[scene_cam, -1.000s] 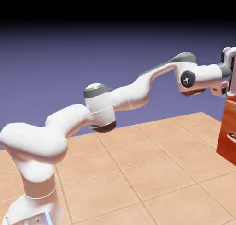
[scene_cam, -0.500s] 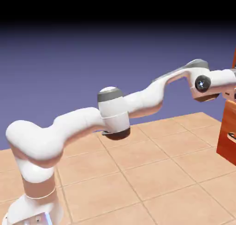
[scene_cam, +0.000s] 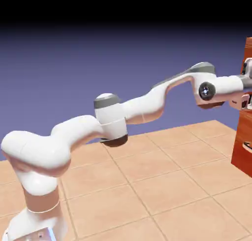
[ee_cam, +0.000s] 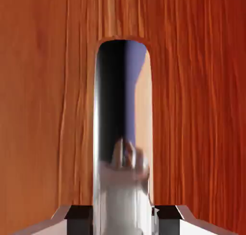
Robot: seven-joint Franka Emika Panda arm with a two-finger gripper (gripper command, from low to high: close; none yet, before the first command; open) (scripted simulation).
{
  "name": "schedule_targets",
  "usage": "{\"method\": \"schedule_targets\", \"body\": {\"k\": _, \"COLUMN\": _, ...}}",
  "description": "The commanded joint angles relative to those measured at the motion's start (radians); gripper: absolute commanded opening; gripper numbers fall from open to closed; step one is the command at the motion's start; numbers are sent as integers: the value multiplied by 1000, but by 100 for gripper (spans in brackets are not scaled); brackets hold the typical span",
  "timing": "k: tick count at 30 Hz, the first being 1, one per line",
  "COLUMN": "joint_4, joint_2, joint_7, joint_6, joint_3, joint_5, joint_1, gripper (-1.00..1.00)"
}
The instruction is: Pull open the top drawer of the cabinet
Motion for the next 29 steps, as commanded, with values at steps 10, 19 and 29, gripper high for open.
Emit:
{"method": "schedule_targets", "body": {"k": 10, "joint_4": -362, "joint_2": -44, "joint_7": -41, "joint_6": -162, "joint_3": 7, "joint_5": 6, "joint_1": 197, "gripper": -100}}
{"method": "schedule_targets", "body": {"k": 19, "joint_4": -688, "joint_2": -79, "joint_7": -70, "joint_6": -305, "joint_3": 8, "joint_5": -9, "joint_1": 379, "gripper": -100}}
{"method": "schedule_targets", "body": {"k": 29, "joint_4": -951, "joint_2": -110, "joint_7": -87, "joint_6": -417, "joint_3": -2, "joint_5": -38, "joint_1": 530, "gripper": 100}}
